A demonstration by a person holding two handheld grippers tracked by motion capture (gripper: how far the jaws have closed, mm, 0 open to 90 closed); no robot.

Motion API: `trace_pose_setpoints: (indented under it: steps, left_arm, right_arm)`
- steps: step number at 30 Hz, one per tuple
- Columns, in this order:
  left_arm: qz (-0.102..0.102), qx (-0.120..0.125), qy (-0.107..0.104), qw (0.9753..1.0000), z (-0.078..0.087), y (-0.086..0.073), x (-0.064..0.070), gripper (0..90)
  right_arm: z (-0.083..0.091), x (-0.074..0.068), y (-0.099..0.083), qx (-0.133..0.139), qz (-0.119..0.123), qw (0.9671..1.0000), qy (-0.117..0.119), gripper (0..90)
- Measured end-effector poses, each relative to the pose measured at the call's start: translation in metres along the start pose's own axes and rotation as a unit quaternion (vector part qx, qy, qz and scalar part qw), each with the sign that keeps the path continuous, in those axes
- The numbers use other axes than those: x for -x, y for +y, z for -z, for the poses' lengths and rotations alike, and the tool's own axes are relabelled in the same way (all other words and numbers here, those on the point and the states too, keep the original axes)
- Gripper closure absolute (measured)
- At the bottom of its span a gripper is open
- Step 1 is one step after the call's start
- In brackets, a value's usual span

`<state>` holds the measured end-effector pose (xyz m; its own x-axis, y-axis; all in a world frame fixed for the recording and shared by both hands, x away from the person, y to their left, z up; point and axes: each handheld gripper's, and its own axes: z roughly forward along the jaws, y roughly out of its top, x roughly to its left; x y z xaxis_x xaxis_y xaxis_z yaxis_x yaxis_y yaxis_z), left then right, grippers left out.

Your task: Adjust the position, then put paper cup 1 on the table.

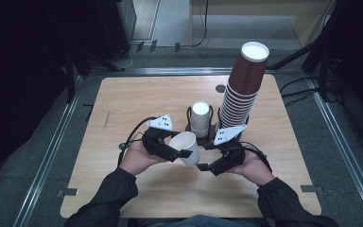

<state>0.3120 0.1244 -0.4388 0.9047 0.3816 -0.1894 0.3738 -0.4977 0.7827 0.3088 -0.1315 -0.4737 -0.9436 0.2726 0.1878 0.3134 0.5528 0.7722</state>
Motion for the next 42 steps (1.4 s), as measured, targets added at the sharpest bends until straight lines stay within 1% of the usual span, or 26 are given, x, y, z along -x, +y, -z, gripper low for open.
trace_pose_setpoints:
  steps: [2,5,7,8,11,14,16,22,25,28,31,34,38,40,41,42]
  left_arm:
    - [0.003,-0.006,-0.003,1.0,0.0,-0.001,-0.001,26.5]
    - [0.001,-0.015,-0.005,0.9999,-0.001,-0.001,-0.001,26.4]
    - [0.0,-0.019,-0.006,0.9998,-0.001,-0.001,-0.001,26.4]
    - [-0.001,-0.021,-0.005,0.9998,-0.001,-0.002,-0.001,26.4]
    - [-0.005,-0.029,-0.002,0.9996,-0.001,-0.003,-0.002,26.2]
    - [-0.006,-0.033,0.0,0.9994,0.0,-0.005,-0.004,26.2]
    - [-0.003,-0.035,0.004,0.9994,0.002,-0.006,-0.006,26.1]
    - [0.001,-0.036,0.006,0.9993,0.005,-0.01,-0.01,26.1]
    - [0.001,-0.042,0.014,0.999,0.008,-0.013,-0.013,25.9]
    - [0.013,-0.04,0.023,0.9988,0.013,-0.017,-0.017,25.6]
    - [0.017,-0.038,0.027,0.9988,0.017,-0.021,-0.02,25.7]
    - [0.023,-0.04,0.031,0.9984,0.021,-0.024,-0.023,25.8]
    - [0.032,-0.036,0.039,0.998,0.027,-0.028,-0.027,25.8]
    - [0.037,-0.034,0.045,0.9977,0.031,-0.028,-0.028,25.8]
    - [0.036,-0.034,0.048,0.9976,0.033,-0.029,-0.029,25.8]
    - [0.04,-0.032,0.051,0.9974,0.035,-0.029,-0.03,25.8]
  right_arm:
    - [0.003,0.0,0.0,0.006,0.001,1.0,-0.003,19.8]
    - [0.006,-0.001,0.0,0.01,0.002,0.9999,-0.012,19.8]
    - [0.007,0.0,-0.001,0.008,0.001,0.9998,-0.017,19.8]
    - [0.008,0.0,-0.002,0.003,-0.001,0.9997,-0.025,19.8]
    - [0.009,0.0,-0.005,-0.003,-0.003,0.9993,-0.038,19.8]
    - [0.011,0.001,-0.008,-0.001,-0.005,0.999,-0.044,19.8]
    - [0.012,0.002,-0.009,0.001,-0.008,0.9988,-0.049,19.8]
    - [0.013,0.005,-0.011,-0.001,0.002,0.9981,-0.062,19.8]
    - [0.013,0.006,-0.011,-0.003,0.002,0.998,-0.063,19.9]
    - [0.013,0.007,-0.012,-0.008,0.002,0.9978,-0.066,19.8]
    - [0.014,0.008,-0.013,-0.012,0.007,0.9981,-0.06,19.9]
    - [0.014,0.011,-0.012,-0.009,0.001,0.9978,-0.066,19.9]
    - [0.015,0.015,-0.01,-0.004,-0.008,0.9972,-0.074,19.9]
    - [0.015,0.017,-0.01,-0.004,-0.013,0.9971,-0.074,19.9]
    - [0.015,0.018,-0.01,-0.005,-0.014,0.9972,-0.074,19.9]
    - [0.015,0.018,-0.01,-0.005,-0.017,0.9972,-0.073,19.9]
